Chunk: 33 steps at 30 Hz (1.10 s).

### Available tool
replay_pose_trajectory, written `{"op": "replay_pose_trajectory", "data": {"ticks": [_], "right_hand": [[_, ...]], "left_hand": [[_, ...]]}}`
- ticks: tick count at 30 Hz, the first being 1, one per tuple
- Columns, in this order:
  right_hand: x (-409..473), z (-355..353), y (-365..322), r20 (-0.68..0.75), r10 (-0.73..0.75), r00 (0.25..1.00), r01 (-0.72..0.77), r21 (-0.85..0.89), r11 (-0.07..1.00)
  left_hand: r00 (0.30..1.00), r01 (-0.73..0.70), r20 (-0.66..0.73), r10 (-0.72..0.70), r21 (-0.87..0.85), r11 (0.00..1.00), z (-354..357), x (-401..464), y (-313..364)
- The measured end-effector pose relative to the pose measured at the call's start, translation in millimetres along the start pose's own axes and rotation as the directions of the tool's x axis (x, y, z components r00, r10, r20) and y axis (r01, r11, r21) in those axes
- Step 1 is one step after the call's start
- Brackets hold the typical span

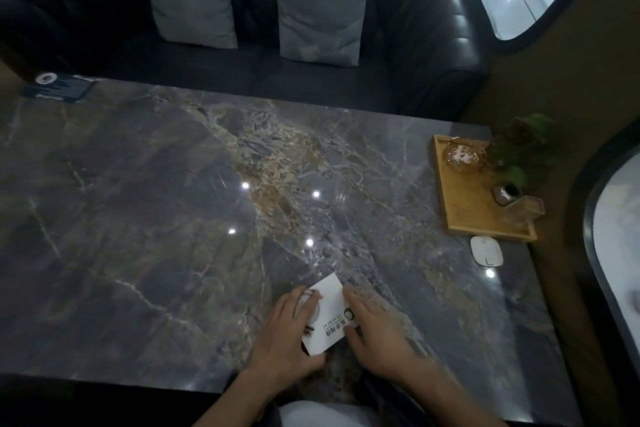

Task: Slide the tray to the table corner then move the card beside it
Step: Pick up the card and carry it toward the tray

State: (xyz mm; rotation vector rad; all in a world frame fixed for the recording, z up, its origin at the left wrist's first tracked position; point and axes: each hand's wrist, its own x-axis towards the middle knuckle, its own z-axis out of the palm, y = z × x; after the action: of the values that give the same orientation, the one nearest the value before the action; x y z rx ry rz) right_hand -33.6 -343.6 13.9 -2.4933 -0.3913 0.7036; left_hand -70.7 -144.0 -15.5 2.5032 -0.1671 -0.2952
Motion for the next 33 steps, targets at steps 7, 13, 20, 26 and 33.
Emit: {"op": "replay_pose_trajectory", "data": {"ticks": [7, 13, 20, 26, 33], "right_hand": [[-3, 6, 1, -0.009, 0.105, 0.994, -0.1, 0.241, 0.965], [-7, -8, -2, -0.158, 0.198, 0.967, -0.112, 0.435, 0.894], [-10, -15, 27, -0.106, 0.45, 0.887, -0.22, 0.759, 0.613], [-18, -30, 46, -0.041, 0.524, 0.85, -0.171, 0.922, 0.348], [-28, -46, 82, -0.004, 0.54, 0.842, -0.116, 0.976, 0.187]], "left_hand": [[0.999, -0.032, -0.009, 0.032, -0.057, 0.998, -5, 2, 4], [0.995, -0.033, -0.092, 0.024, -0.102, 0.994, -6, 10, 19], [0.995, 0.0, -0.098, -0.014, -0.145, 0.989, 1, 26, 47], [0.992, -0.003, -0.122, -0.016, -0.157, 0.988, 14, 44, 79], [0.996, -0.015, -0.084, -0.002, -0.194, 0.981, 26, 61, 113]]}}
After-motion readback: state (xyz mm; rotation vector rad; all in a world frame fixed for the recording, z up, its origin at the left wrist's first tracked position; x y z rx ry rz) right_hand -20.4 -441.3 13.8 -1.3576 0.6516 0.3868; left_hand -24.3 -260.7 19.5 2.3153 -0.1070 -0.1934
